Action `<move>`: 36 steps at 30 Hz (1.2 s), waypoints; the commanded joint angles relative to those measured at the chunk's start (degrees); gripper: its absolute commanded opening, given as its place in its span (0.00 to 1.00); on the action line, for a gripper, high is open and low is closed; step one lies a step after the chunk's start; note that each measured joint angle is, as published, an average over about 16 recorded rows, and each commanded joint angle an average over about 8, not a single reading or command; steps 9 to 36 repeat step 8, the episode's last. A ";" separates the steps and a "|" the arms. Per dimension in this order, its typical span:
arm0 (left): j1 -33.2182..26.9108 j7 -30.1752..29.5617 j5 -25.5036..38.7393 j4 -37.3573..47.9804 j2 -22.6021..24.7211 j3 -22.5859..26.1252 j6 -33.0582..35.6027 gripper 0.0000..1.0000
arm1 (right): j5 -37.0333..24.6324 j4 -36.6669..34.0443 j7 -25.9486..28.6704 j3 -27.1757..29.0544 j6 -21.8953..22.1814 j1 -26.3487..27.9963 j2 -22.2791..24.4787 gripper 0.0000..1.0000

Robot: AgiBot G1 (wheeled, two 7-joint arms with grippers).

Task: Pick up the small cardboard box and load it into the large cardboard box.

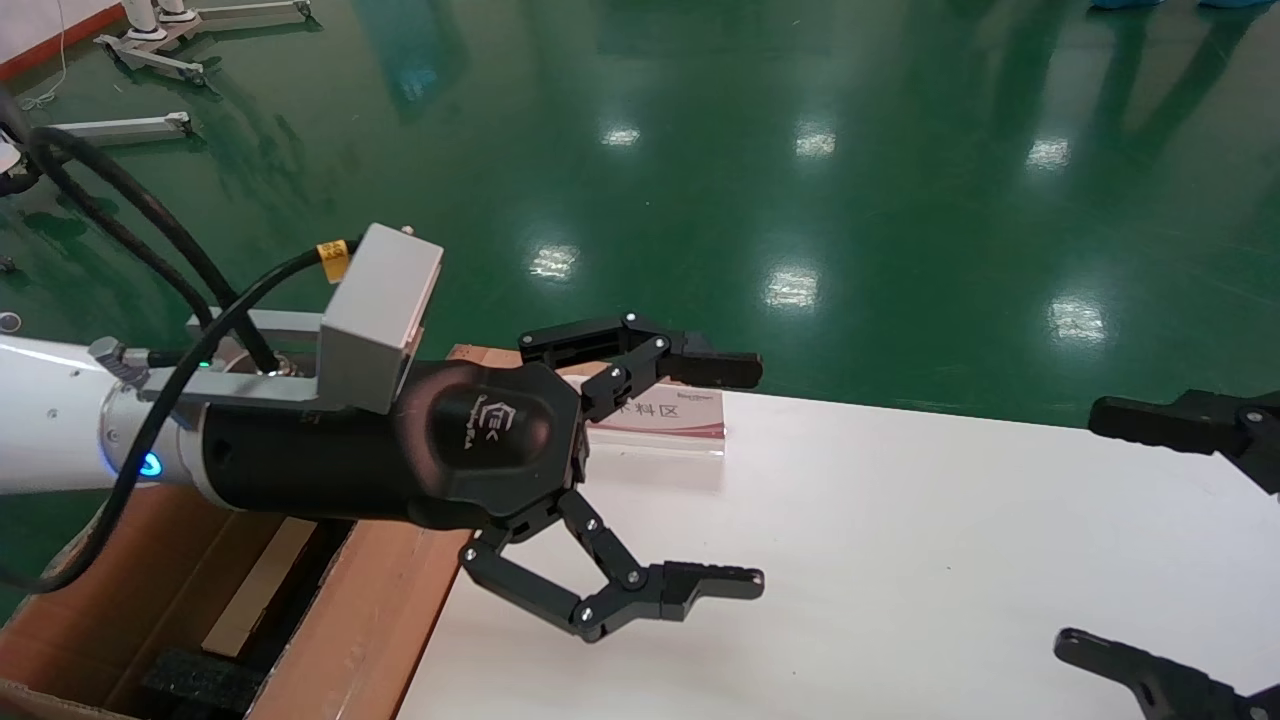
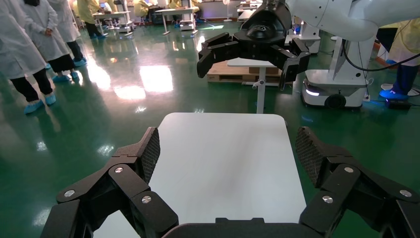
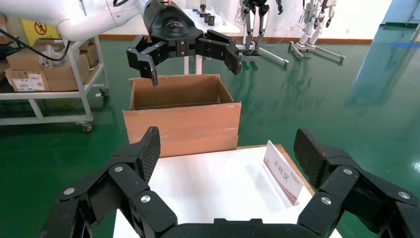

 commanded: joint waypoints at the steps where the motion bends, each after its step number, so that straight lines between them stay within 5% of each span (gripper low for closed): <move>1: -0.02 -0.01 0.00 0.01 0.00 0.02 -0.01 1.00 | 0.00 0.00 0.00 0.00 0.00 0.00 0.00 1.00; 36: -0.04 -0.01 0.01 0.03 0.00 0.06 -0.02 1.00 | 0.00 0.00 0.00 0.00 0.00 0.00 0.00 1.00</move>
